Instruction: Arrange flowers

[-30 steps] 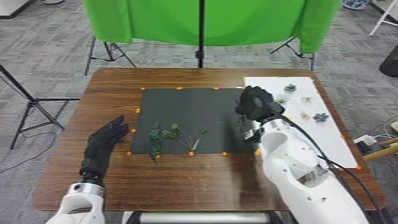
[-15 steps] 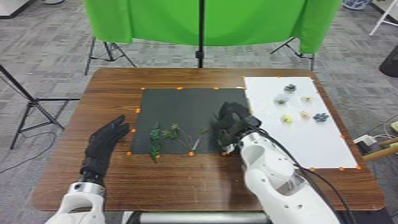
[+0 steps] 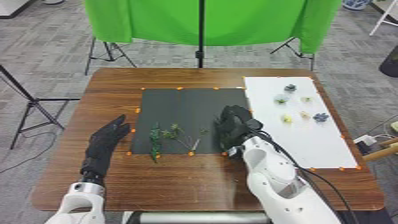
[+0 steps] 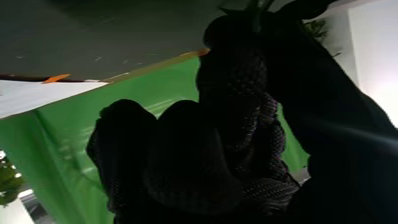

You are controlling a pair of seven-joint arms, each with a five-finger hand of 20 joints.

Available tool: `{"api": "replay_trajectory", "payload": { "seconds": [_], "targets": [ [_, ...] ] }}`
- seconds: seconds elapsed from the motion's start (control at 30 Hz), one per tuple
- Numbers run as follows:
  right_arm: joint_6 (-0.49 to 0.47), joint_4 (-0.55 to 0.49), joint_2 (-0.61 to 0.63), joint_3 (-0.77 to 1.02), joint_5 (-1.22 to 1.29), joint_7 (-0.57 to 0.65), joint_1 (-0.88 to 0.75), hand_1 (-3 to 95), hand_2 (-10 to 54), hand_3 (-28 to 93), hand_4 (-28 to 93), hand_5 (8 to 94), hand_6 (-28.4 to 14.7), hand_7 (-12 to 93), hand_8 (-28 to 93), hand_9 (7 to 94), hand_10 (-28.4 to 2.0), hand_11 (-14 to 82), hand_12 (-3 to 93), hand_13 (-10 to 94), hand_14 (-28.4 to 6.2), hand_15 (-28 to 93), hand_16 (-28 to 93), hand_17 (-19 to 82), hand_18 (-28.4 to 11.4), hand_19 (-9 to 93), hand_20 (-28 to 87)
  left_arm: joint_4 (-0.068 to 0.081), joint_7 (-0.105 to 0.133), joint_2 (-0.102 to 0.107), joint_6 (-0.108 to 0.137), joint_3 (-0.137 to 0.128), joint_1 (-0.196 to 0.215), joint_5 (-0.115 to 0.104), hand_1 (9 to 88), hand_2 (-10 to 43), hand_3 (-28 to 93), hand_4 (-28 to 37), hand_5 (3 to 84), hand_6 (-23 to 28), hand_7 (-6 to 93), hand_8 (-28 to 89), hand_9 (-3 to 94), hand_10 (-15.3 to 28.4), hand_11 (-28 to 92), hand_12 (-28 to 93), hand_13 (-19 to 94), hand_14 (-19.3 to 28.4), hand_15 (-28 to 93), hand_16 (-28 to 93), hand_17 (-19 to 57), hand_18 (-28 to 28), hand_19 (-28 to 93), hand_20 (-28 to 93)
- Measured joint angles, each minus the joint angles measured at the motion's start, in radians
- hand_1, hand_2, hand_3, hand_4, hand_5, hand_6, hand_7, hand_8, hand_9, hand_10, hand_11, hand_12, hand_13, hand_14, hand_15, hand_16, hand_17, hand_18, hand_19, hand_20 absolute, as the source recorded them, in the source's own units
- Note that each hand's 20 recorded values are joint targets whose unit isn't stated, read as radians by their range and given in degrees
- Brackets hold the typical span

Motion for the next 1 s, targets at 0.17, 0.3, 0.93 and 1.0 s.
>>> {"api": "replay_trajectory", "payload": {
  "seconds": [0.17, 0.3, 0.93, 1.0],
  "targets": [
    [0.005, 0.007, 0.006, 0.003, -0.012, -0.007, 0.0, 53.9, -9.5, 52, 1, 75.2, -1.2, 40, 21, 85.7, -11.4, 53.4, 27.5, 91, -2.1, 70, 33, 70, -11.3, 93, 69, 0.001, 0.0, -0.001, -0.002, 0.0, -0.001, 0.0, 24.4, -3.6, 65, -23.4, 40.7, 4.0, 4.9, -5, 42.9, 11.5, 10, 12, 32, 14.0, 9, 5, 2.8, 12.5, 2, 19],
    [0.005, 0.008, 0.01, 0.005, -0.016, -0.01, 0.0, 53.1, -9.5, 50, 1, 74.9, -1.4, 39, 21, 85.5, -11.6, 53.2, 27.5, 91, -2.2, 70, 33, 70, -11.3, 93, 69, 0.001, 0.0, -0.002, -0.005, 0.0, -0.001, 0.001, 24.0, -4.2, 66, -23.2, 40.6, 4.1, 4.8, -5, 42.7, 11.4, 10, 12, 32, 14.0, 9, 5, 2.7, 12.6, 2, 19],
    [-0.005, 0.007, 0.017, 0.011, -0.019, -0.025, 0.0, 73.4, -9.5, -28, 51, 73.9, -1.9, 35, 20, 84.7, -12.3, 52.9, 27.5, 90, -2.8, 70, 33, 68, -12.0, 93, 68, 0.001, 0.003, -0.005, -0.027, -0.006, 0.001, 0.001, 23.6, -5.2, 66, -22.9, 39.6, 3.5, 4.5, -5, 42.2, 11.2, 10, 12, 31, 14.0, 9, 5, 2.6, 12.7, 2, 19],
    [-0.006, 0.002, 0.021, 0.012, -0.014, -0.025, -0.001, 72.6, -9.5, -28, 51, 73.8, -2.0, 34, 19, 84.6, -12.5, 52.7, 27.5, 90, -2.9, 70, 33, 68, -12.1, 93, 68, 0.001, 0.004, -0.005, -0.028, -0.007, 0.002, 0.001, 23.7, -5.2, 66, -22.9, 39.6, 3.5, 4.4, -5, 42.2, 11.2, 10, 12, 31, 14.0, 9, 5, 2.6, 12.7, 2, 19]
  ]
}}
